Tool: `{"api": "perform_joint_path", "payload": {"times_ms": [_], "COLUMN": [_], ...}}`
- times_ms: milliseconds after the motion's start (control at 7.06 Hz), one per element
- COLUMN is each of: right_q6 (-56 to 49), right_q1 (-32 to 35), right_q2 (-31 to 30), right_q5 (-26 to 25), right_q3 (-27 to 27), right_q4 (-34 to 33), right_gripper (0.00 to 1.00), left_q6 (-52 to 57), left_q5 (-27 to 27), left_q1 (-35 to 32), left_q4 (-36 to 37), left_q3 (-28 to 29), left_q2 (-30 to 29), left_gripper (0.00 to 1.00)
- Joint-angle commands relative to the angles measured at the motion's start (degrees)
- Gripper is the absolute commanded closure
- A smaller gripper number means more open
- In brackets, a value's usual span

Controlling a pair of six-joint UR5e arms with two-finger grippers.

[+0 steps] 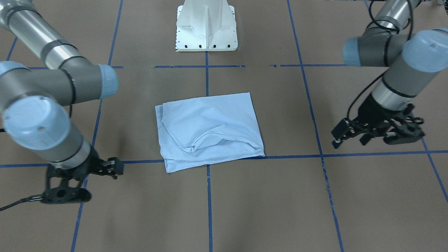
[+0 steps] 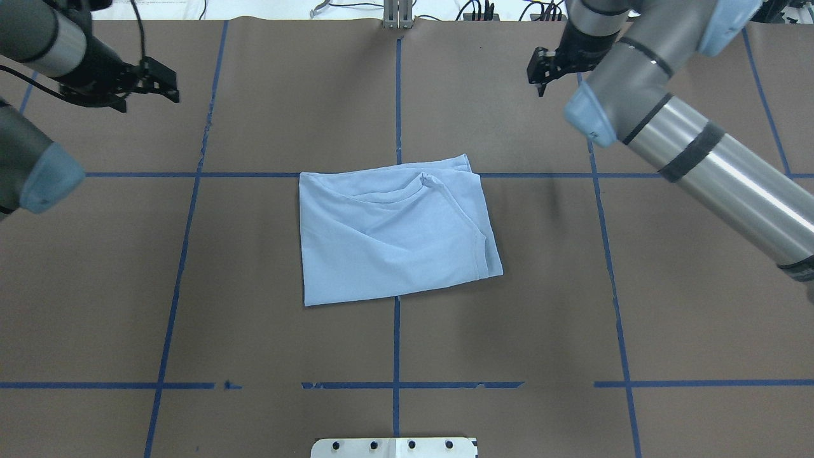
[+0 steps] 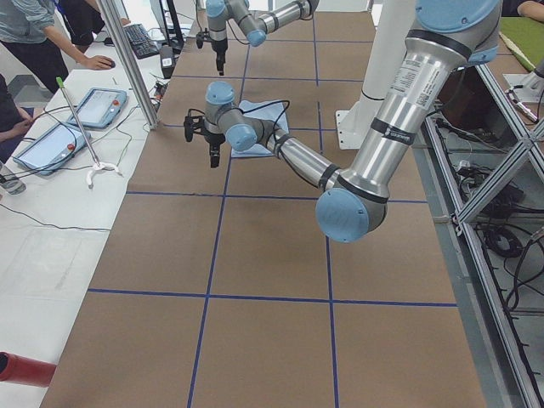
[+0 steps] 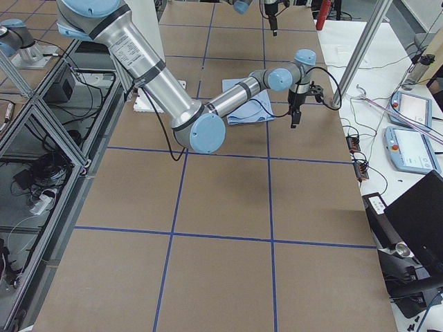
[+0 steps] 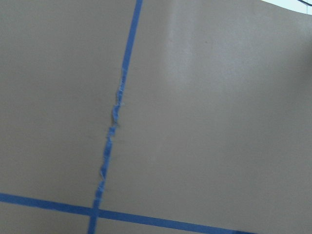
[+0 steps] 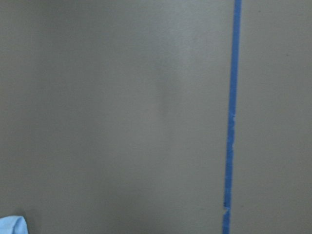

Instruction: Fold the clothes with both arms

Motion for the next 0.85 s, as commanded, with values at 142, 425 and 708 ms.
{"api": "perform_joint_path", "payload": {"times_ms": [142, 425, 708], "right_q6": [-20.26, -33.79, -43.24], "right_q1": [14.98, 23.0, 29.68], "right_q2": [-19.25, -31.83, -37.4], "right_q5": [9.88, 12.46, 12.63], "right_q3": [10.51, 13.61, 13.97], "right_q4": [-0.29, -0.38, -2.12], "right_gripper": [0.0, 0.0, 0.0], "left_q6": [38.56, 57.5, 66.52], "left_q5": [-1.29, -0.85, -1.63], "left_q1": [-17.53, -23.98, -26.54], "left_q4": [4.09, 8.53, 9.63], "left_q3": [0.27, 2.28, 1.86], "left_q2": [10.08, 13.11, 18.96], "left_gripper": [0.0, 0.0, 0.0]}}
